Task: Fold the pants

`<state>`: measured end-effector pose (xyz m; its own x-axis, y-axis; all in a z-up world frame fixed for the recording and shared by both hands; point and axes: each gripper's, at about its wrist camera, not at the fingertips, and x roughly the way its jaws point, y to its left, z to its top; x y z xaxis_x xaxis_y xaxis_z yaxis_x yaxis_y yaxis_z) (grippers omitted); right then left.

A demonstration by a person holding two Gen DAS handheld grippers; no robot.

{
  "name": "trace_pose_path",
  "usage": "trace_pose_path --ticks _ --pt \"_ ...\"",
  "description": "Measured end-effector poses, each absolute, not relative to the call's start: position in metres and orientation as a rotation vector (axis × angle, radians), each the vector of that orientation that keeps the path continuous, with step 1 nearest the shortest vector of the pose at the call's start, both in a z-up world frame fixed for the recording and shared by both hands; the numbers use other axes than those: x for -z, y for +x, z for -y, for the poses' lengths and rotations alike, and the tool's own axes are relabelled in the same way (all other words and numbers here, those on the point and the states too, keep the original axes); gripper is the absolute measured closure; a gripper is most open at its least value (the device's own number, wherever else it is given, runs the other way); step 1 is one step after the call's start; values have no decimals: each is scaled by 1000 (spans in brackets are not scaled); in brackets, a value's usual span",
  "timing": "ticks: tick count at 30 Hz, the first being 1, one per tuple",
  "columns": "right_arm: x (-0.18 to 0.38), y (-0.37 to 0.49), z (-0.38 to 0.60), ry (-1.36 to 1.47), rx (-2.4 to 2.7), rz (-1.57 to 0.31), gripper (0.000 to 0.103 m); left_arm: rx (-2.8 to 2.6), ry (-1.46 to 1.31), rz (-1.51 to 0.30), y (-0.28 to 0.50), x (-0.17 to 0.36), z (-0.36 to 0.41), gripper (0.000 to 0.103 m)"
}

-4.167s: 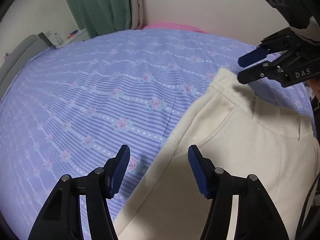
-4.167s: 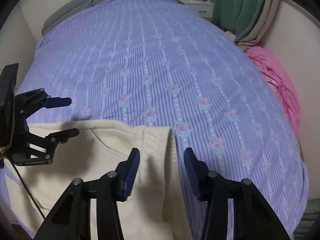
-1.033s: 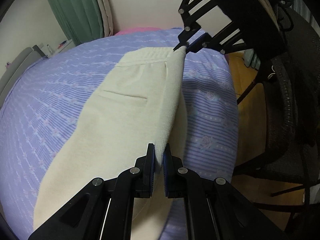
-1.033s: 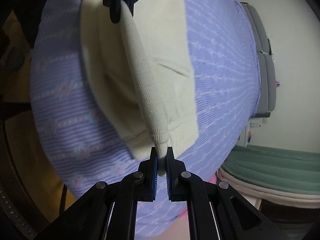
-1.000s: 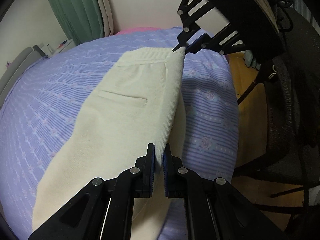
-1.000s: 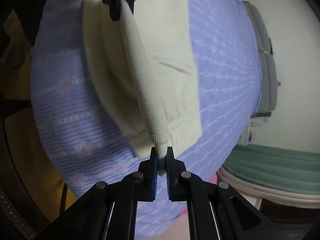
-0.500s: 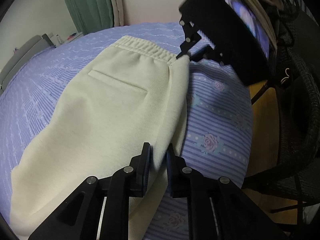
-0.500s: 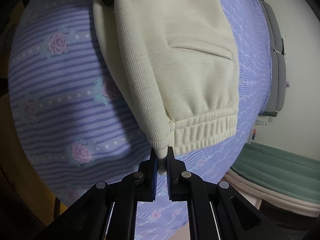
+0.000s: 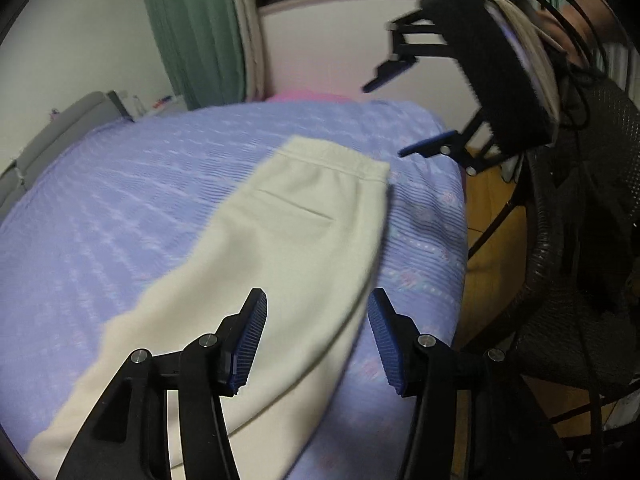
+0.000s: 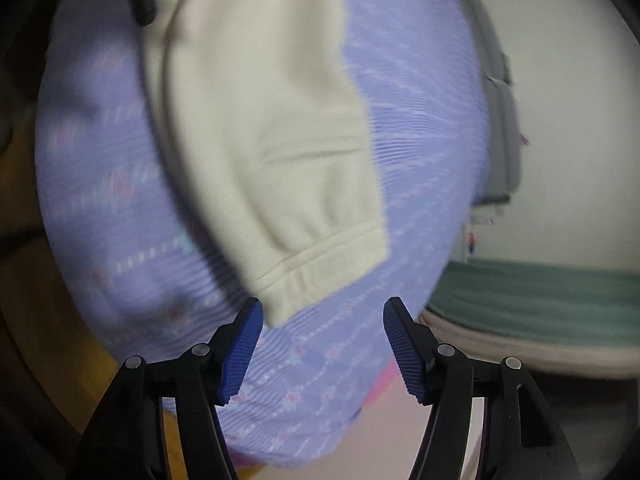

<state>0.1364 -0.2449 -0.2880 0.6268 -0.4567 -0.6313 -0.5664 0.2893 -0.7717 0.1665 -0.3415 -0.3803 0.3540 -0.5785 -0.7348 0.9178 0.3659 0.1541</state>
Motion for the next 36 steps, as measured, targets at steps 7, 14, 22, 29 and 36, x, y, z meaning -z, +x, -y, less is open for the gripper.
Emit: trace_pose_path --ticks 7,14,22,29,36 --pt "222 159 151 -1092 59 -852 40 823 539 -668 212 323 217 46" --pt "197 227 30 -701 121 -773 40 527 457 -692 281 303 68 46" --pt "228 312 -139 -531 88 -736 40 302 341 -710 369 331 -100 44" --pt "277 370 -240 -453 120 -798 40 320 359 -729 443 376 -166 44" --pt "311 401 -280 -243 169 -913 40 344 305 -775 485 404 -216 44"
